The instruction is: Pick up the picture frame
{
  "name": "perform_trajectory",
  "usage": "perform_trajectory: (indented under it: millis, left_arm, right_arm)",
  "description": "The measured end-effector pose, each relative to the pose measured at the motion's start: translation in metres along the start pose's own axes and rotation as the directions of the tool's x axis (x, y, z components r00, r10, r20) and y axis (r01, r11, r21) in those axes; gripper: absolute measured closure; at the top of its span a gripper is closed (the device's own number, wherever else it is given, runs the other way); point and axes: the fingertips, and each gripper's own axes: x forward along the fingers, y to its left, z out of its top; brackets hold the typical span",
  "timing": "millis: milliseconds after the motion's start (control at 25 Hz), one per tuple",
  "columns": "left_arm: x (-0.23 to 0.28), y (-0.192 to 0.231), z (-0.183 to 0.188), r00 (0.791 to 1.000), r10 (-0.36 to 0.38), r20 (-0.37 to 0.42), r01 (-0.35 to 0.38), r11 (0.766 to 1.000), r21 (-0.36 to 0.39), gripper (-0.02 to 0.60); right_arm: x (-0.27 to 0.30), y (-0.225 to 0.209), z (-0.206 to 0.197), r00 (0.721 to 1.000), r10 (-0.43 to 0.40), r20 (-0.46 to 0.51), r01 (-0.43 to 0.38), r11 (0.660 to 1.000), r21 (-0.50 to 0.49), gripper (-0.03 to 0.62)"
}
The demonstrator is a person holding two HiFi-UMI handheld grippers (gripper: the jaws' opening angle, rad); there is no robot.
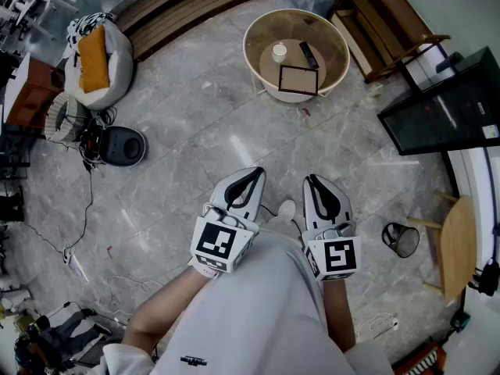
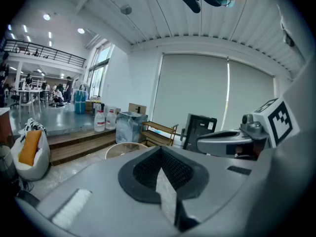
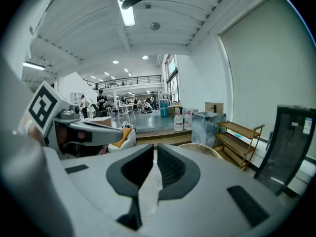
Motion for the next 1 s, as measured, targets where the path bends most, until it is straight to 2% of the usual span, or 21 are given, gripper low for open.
perform_trajectory:
  millis: [440, 640, 800, 1000]
  left_arm:
    - [0.029, -0.068, -0.001, 0.995, 0.1, 0.017, -0.1, 0.995, 0.007, 0.578]
    - [0.025, -0.073, -0.005, 0.988, 0.153, 0.014, -0.153, 0.988, -0.001, 0.578]
    - [0.036, -0.075, -0.009, 0.988, 0.153, -0.007, -0.153, 0.988, -0.003, 0.578]
    - [0.063, -0.053, -0.006, 0.988, 0.154, -0.015, -0.154, 0.988, -0.023, 0.578]
  right_arm:
    - [-0.053, -0.075, -0.015, 0.997, 0.062, 0.04, -0.063, 0.998, 0.019, 0.574]
    - [-0.061, -0.09, -0.02, 0.994, 0.102, 0.023, -0.102, 0.995, -0.013, 0.574]
    - [-0.056, -0.105, -0.021, 0.994, 0.106, 0.015, -0.106, 0.994, 0.008, 0.574]
    - [-0.019, -0.113, -0.015, 0.993, 0.119, 0.019, -0.119, 0.993, 0.021, 0.574]
